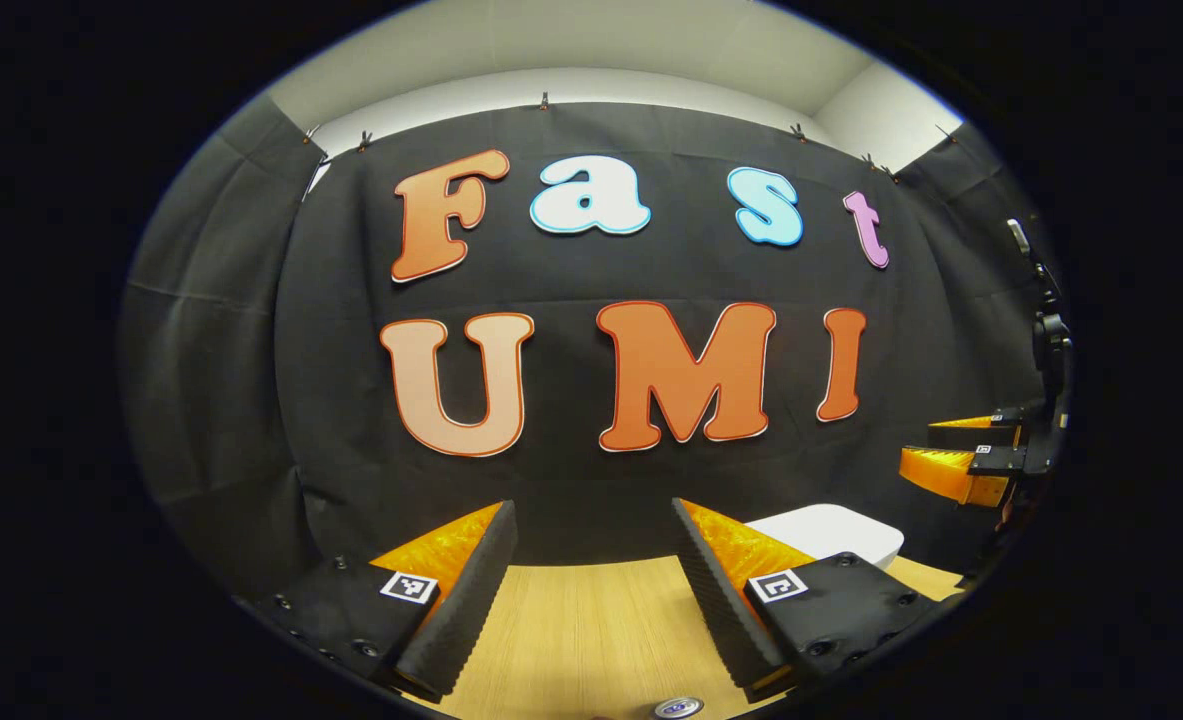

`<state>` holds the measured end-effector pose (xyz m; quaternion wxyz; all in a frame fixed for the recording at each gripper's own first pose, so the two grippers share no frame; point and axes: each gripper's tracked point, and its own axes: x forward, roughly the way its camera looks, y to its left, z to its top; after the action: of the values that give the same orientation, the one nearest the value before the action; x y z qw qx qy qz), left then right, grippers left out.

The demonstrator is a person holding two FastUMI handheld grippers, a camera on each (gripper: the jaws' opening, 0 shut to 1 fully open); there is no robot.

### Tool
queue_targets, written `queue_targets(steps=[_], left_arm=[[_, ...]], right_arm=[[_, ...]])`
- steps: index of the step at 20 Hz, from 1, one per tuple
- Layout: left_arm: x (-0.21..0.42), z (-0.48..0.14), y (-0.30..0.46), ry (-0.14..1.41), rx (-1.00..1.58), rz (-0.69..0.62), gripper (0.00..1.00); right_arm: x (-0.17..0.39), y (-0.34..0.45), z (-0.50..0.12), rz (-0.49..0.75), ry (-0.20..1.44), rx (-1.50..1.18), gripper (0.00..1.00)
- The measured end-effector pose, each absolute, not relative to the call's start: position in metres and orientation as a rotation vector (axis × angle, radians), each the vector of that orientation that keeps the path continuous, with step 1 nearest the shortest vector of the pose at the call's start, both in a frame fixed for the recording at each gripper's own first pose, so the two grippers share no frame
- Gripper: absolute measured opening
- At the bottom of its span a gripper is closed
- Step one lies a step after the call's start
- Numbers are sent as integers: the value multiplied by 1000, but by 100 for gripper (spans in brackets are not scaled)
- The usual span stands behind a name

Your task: Press the lid of the desktop garbage bin to open it, pick up the crumpled paper on the desktop and throw it into the bin, then pick up the pop can on the desktop and drop it into the bin, and finally close the garbage bin lid.

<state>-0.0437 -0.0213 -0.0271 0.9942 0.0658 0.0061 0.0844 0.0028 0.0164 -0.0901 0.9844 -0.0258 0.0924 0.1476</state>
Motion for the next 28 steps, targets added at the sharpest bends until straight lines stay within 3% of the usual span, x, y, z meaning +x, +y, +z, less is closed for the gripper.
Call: queue_targets(steps=[3,6,8,23,28], left_arm=[[-47,-36,-22,31,129,176,96],[-53,-42,-18,52,126,196,98],[-55,-48,-15,66,126,213,98],[-67,-77,3,157,110,296,97],[-66,-91,5,195,72,311,97]], right_arm=[[7,20,-110,316,227,-66,48],[12,17,-129,296,264,-77,13],[17,19,-142,313,299,-65,1],[25,33,-234,394,557,-62,1],[25,38,-238,442,585,-55,1]])
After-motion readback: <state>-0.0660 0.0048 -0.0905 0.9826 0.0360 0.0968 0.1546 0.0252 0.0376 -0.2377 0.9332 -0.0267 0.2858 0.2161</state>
